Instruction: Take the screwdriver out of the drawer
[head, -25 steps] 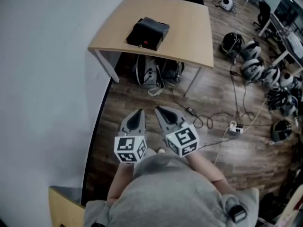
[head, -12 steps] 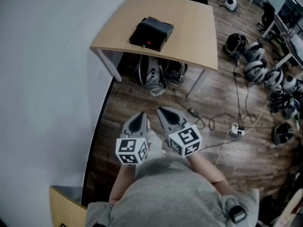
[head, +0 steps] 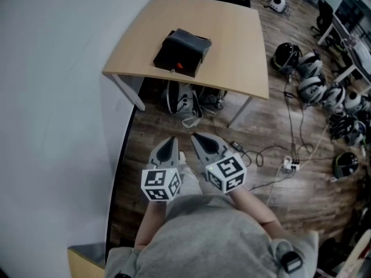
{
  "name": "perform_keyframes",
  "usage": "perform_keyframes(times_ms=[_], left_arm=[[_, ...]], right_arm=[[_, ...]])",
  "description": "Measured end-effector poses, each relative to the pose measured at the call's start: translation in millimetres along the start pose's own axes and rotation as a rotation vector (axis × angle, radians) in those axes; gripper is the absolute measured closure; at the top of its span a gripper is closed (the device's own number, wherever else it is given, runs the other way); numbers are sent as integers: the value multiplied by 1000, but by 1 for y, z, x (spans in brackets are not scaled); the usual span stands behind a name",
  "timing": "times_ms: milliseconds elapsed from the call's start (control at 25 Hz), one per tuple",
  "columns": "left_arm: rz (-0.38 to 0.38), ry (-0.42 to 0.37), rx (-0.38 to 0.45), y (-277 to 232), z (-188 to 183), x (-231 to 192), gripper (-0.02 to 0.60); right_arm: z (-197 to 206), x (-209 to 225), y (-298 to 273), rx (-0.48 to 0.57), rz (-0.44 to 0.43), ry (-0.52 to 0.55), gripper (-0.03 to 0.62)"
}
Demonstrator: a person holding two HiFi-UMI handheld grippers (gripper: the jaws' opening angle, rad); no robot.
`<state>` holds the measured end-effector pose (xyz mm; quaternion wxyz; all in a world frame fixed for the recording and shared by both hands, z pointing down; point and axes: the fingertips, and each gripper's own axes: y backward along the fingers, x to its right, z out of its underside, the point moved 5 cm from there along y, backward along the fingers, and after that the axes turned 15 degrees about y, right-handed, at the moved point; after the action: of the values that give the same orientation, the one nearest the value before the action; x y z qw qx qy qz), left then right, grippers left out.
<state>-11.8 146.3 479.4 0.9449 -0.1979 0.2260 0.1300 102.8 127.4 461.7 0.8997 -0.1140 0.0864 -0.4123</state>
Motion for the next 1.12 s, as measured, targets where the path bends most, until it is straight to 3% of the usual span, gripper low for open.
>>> perform_keyframes(times_ms=[680, 1120], left_arm=[[60, -39, -31, -132, -117, -82, 581], [86, -46, -53, -183, -151, -121, 581]], right_arm=[[-56, 91, -159, -16, 78, -4, 595], [-64, 122, -227, -42, 99, 0, 595]])
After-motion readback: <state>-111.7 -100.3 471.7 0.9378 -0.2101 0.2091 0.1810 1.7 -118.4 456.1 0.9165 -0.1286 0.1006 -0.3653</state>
